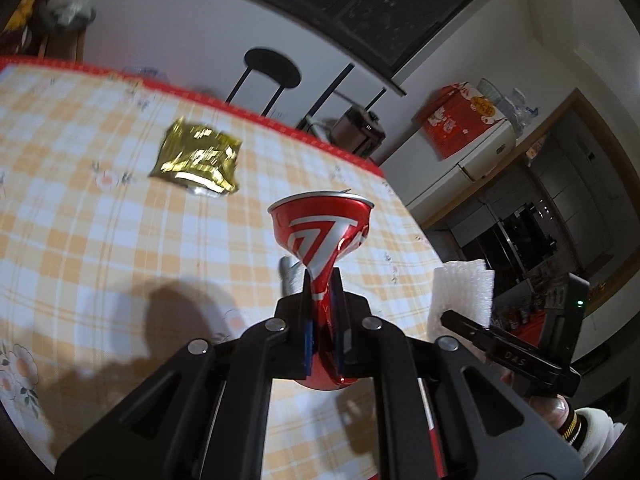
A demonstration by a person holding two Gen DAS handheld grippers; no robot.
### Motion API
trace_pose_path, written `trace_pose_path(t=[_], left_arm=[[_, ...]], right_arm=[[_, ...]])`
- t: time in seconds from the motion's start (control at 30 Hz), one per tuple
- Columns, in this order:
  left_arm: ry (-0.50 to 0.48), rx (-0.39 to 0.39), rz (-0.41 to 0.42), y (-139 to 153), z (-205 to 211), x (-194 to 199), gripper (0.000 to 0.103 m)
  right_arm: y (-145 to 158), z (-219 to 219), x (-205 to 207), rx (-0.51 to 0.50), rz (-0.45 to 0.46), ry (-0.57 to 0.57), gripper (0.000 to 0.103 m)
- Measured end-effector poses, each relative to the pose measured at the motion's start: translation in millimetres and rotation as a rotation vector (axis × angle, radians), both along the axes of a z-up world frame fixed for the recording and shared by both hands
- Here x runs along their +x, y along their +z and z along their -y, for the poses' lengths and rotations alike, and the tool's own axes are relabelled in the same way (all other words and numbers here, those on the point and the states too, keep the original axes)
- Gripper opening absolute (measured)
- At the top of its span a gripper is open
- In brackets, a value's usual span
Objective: Collect trash
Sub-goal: 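Lift the red can with the left tool while the right tool holds the foam net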
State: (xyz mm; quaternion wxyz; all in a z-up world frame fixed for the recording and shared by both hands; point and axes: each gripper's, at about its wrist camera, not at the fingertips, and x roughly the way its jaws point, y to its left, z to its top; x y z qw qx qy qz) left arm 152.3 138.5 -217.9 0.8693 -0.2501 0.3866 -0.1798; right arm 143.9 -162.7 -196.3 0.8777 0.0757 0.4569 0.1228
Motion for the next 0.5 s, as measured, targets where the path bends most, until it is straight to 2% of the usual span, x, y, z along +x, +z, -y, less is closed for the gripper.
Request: trace_pose_path(t=[0.13, 0.27, 0.5], left_arm=[[0.003, 0.040, 0.062, 24.0, 28.7, -13.0, 0.011], [0.030, 0.064, 0.085, 44.4, 60.9, -24.9, 0.011], [0.055, 0.073, 0.128, 77.4, 132.1, -36.2, 0.011]], right_arm=[[7.5, 21.1, -5.7, 0.014, 0.033, 0.021, 0.044], [11.9, 65.6, -9.5, 0.052, 0.047, 0.007, 0.044], [26.3, 181.3, -14.6, 0.056, 0.070, -0.068, 0.044]])
